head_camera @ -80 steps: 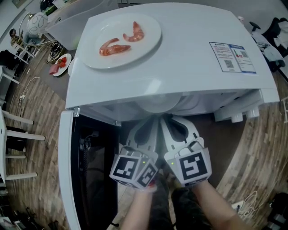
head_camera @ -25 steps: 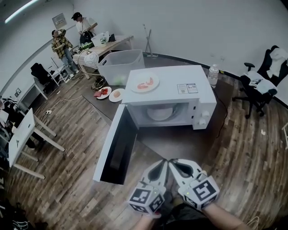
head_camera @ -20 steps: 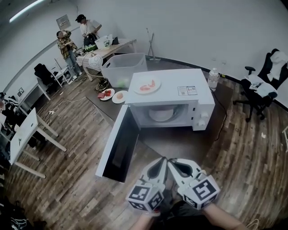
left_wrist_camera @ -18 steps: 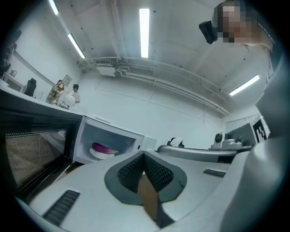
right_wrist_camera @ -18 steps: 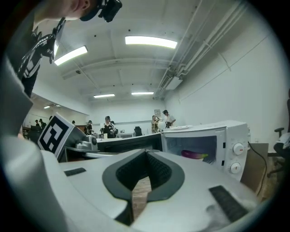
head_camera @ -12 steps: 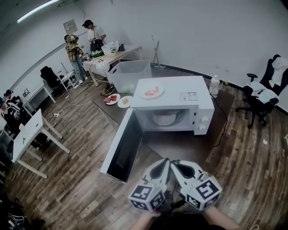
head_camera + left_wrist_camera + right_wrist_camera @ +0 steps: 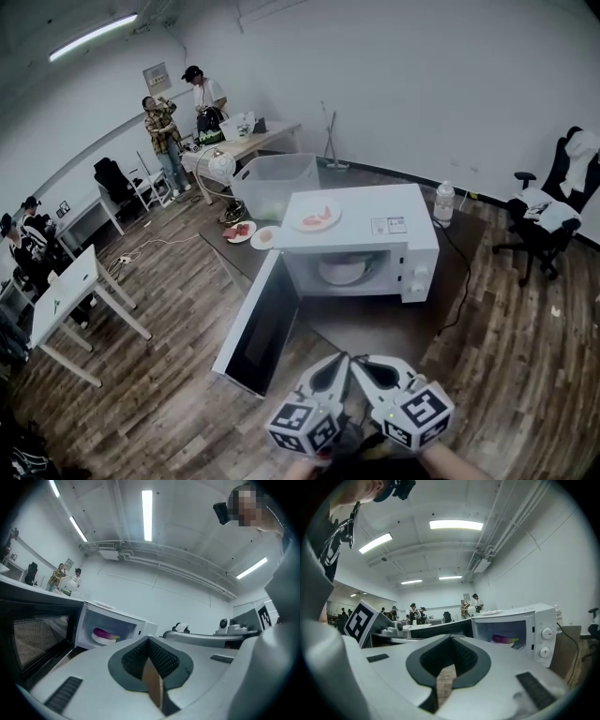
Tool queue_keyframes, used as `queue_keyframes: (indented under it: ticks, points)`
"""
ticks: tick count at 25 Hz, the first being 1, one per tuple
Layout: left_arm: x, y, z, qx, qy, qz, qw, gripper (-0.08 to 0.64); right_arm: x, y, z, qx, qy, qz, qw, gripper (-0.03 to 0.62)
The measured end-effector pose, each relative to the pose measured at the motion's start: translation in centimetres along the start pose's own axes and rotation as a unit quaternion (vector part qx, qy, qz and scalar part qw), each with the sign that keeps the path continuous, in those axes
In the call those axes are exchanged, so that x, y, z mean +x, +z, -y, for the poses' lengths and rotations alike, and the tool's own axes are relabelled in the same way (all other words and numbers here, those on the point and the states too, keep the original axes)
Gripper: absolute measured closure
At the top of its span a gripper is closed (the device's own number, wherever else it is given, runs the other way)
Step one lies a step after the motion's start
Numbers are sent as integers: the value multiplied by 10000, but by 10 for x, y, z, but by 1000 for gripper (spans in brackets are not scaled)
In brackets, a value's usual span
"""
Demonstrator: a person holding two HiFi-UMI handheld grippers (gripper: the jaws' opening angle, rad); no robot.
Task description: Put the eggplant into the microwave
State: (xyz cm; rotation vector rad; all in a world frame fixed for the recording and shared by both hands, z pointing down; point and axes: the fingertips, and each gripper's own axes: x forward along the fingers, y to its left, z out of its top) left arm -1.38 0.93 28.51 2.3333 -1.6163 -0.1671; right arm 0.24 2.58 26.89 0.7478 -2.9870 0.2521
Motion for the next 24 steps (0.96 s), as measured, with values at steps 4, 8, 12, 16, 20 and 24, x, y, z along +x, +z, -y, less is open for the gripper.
queue_keyframes:
  ticks: [4, 8, 12, 16, 20, 24]
  points:
    - [-2, 1, 0, 20, 43, 15, 10000, 560, -1, 0, -2, -120, 59, -19, 9999, 592]
    - [-4, 4, -1, 85, 57, 15, 9999, 560, 0, 2, -5, -130, 131, 40, 9998, 592]
    - [-4, -2, 3, 91, 39, -81, 9999, 560, -5, -3, -4, -32, 151, 17, 9999, 592]
    - [2, -8, 9, 98, -48, -203, 9997, 560, -11, -6, 3, 55, 89, 15, 9999, 592]
    - [8, -13, 16, 118, -130, -317, 9993, 560, -18, -11, 9, 171, 19, 29, 9998, 592]
    - [12, -19, 23, 93, -177, -393, 9990, 560, -25, -14, 14, 213, -55, -2, 9998, 592]
